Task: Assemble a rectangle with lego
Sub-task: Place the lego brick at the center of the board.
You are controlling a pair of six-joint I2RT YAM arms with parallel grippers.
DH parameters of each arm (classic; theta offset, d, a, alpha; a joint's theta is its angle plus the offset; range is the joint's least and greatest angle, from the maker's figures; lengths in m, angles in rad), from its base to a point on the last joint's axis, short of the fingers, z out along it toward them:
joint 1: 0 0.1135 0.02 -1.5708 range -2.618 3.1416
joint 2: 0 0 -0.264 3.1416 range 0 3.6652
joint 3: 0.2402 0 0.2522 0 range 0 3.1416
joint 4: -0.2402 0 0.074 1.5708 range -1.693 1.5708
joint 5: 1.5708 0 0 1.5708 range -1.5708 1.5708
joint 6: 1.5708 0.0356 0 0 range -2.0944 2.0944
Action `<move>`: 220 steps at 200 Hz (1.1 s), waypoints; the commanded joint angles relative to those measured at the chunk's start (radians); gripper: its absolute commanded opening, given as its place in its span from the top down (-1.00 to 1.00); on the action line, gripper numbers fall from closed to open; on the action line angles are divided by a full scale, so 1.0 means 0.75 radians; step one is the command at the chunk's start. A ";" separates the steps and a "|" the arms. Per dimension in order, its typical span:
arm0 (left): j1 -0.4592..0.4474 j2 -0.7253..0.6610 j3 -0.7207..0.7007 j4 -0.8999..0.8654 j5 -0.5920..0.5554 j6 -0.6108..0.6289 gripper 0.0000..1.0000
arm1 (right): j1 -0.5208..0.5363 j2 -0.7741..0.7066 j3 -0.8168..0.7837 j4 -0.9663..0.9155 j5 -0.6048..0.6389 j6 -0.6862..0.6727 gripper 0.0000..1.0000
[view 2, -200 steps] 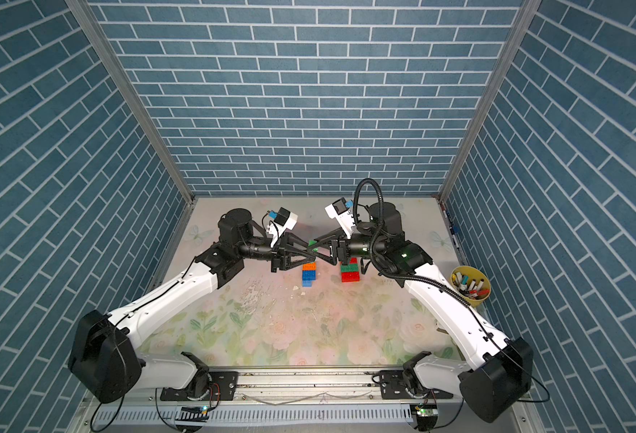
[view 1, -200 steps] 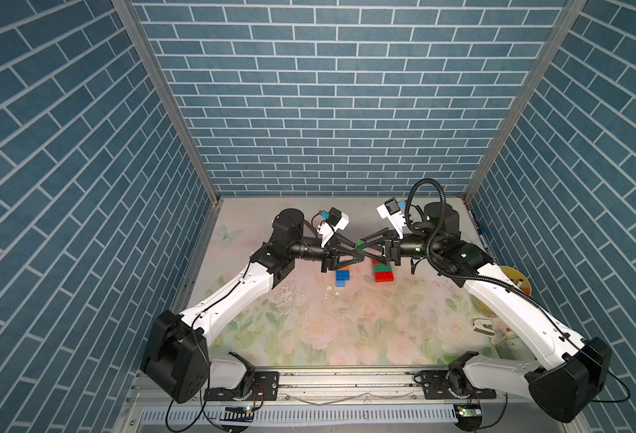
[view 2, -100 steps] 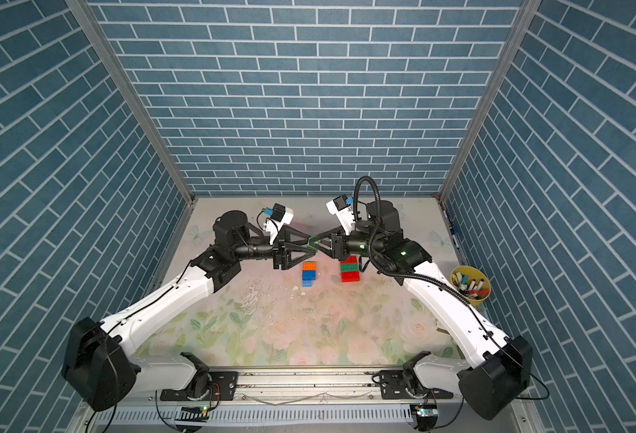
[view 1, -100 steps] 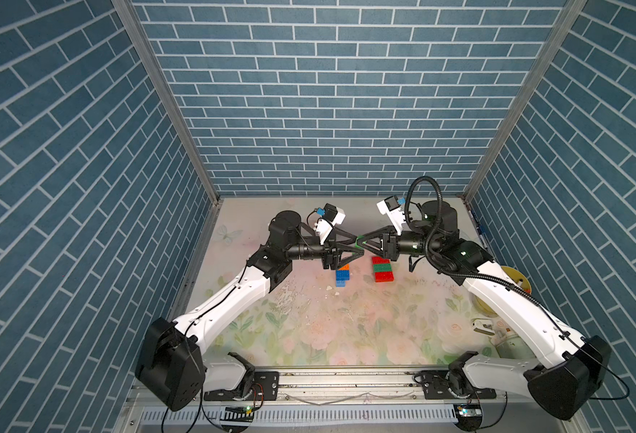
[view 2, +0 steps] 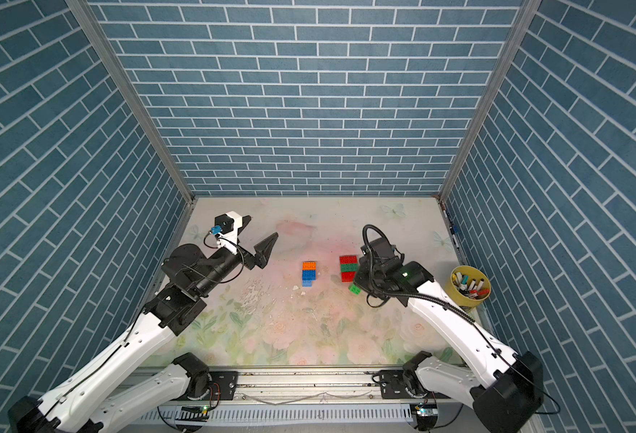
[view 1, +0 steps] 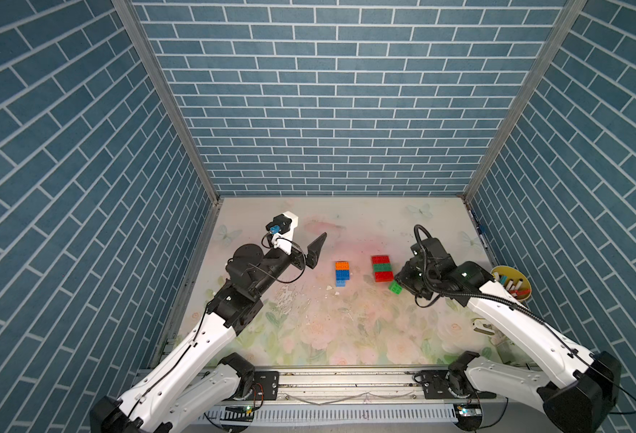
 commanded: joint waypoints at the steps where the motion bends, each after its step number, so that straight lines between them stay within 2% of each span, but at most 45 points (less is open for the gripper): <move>1: -0.004 -0.029 -0.059 -0.053 -0.334 -0.024 -0.99 | 0.070 -0.067 -0.052 -0.198 0.211 0.602 0.60; 27: -0.004 -0.007 -0.092 -0.130 -0.393 -0.085 -1.00 | 0.165 0.023 -0.072 -0.187 0.208 0.889 0.61; 72: -0.005 -0.035 -0.171 -0.081 -0.261 -0.151 -0.99 | 0.294 0.233 -0.114 0.018 0.201 1.264 0.61; 92: -0.006 -0.058 -0.188 -0.076 -0.246 -0.147 -0.99 | 0.329 0.317 -0.083 0.067 0.236 1.362 0.61; 169: -0.075 -0.111 -0.236 -0.068 -0.265 -0.131 -0.99 | 0.342 0.634 0.062 0.251 0.141 1.407 0.58; 194: -0.075 -0.121 -0.240 -0.070 -0.272 -0.131 -1.00 | 0.343 0.674 0.074 0.259 0.112 1.401 0.49; 220: -0.075 -0.125 -0.239 -0.076 -0.286 -0.134 -0.99 | 0.339 0.689 0.058 0.285 0.094 1.381 0.31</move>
